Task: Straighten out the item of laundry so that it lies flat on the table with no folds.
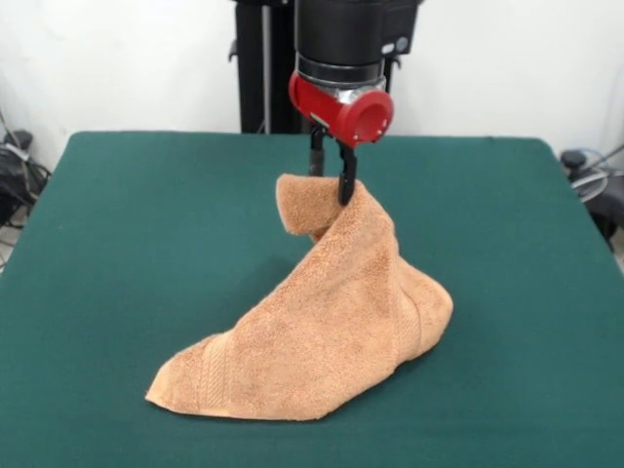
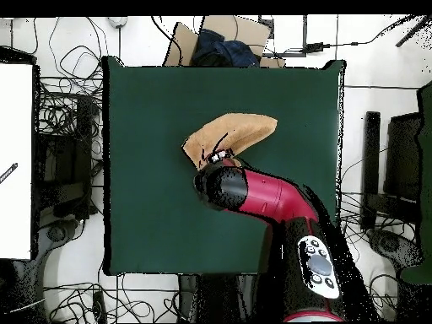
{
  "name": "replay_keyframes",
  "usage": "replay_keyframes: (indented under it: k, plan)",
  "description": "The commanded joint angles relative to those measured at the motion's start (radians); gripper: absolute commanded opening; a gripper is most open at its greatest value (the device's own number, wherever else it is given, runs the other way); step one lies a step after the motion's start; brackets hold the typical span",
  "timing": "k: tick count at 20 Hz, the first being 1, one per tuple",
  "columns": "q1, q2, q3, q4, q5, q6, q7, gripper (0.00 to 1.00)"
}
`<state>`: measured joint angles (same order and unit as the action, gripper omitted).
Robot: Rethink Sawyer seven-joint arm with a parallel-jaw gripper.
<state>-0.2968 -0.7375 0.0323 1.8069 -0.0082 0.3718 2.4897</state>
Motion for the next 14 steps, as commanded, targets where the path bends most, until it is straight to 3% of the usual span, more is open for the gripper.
replay_keyframes:
  k: [1,9,14]
  plan:
    - [0.002,0.006,0.094,0.064,-0.073,0.010,-0.059,1.00]
    - [-0.044,-0.022,0.112,0.135,-0.106,-0.041,-0.068,1.00]
    - [-0.087,-0.044,0.118,0.205,-0.171,-0.110,-0.068,1.00]
